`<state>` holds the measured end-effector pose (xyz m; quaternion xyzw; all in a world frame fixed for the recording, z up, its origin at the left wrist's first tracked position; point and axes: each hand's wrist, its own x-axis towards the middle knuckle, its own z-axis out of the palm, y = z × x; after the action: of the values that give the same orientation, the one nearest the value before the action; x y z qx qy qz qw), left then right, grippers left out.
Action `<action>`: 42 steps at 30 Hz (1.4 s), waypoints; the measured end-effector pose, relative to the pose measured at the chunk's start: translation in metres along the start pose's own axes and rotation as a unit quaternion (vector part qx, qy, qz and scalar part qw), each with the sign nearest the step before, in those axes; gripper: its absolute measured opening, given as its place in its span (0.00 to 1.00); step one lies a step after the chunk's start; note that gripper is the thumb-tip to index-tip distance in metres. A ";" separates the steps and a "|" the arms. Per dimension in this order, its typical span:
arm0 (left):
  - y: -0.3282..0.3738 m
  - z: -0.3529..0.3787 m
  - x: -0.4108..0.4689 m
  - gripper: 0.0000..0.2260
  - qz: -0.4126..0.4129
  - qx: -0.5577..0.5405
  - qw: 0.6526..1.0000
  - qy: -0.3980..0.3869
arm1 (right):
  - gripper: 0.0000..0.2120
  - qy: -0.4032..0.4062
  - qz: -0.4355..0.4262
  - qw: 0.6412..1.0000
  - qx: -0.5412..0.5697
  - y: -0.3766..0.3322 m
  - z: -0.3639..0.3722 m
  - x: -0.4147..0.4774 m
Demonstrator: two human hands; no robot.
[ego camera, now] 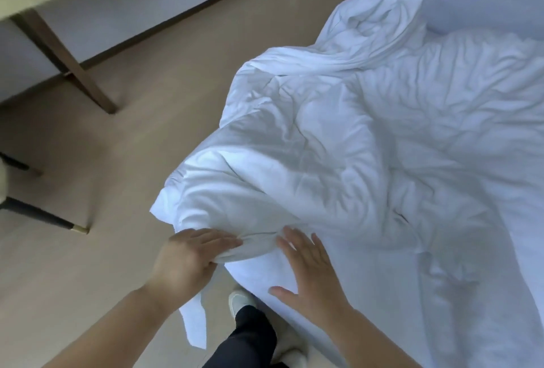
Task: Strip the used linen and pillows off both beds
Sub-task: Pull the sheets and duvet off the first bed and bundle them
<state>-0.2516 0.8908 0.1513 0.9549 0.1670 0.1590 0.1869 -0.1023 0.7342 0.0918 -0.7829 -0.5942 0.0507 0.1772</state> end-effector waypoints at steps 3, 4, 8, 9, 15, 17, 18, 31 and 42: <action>0.004 -0.020 -0.014 0.20 0.023 -0.023 0.999 -0.002 | 0.46 0.026 0.015 0.999 0.036 -0.030 0.009 0.001; 0.003 -0.026 -0.013 0.19 0.034 -0.033 0.999 -0.005 | 0.48 0.043 0.028 0.998 0.035 -0.037 0.006 0.001; -0.004 -0.051 -0.007 0.18 0.097 -0.078 0.992 -0.007 | 0.49 0.095 0.072 0.993 -0.025 -0.037 -0.005 0.016; -0.010 -0.057 -0.008 0.19 0.115 -0.092 0.989 -0.010 | 0.48 0.100 0.100 0.989 -0.045 -0.033 -0.003 0.021; -0.098 -0.089 -0.032 0.24 0.031 -0.114 0.987 -0.110 | 0.15 -0.129 0.226 0.965 -0.040 -0.078 -0.004 0.065; -0.142 -0.104 -0.038 0.31 -0.111 -0.221 0.932 -0.265 | 0.13 -0.155 0.231 0.959 -0.053 -0.103 0.004 0.068; -0.164 -0.110 -0.037 0.30 -0.147 -0.263 0.905 -0.299 | 0.14 -0.130 0.226 0.963 -0.067 -0.117 0.005 0.070; -0.205 0.011 0.030 0.46 -0.471 -0.365 0.771 -0.226 | 0.25 0.000 0.463 0.871 0.165 -0.223 0.007 0.051; -0.269 -0.076 0.117 0.27 -0.242 0.031 0.965 -0.093 | 0.45 -0.126 0.414 0.898 0.076 -0.221 0.080 0.068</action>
<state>-0.2448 1.1933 0.1356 0.9018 0.3804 0.0145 0.2045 -0.3073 0.8668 0.1010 -0.9293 -0.2283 0.2630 0.1226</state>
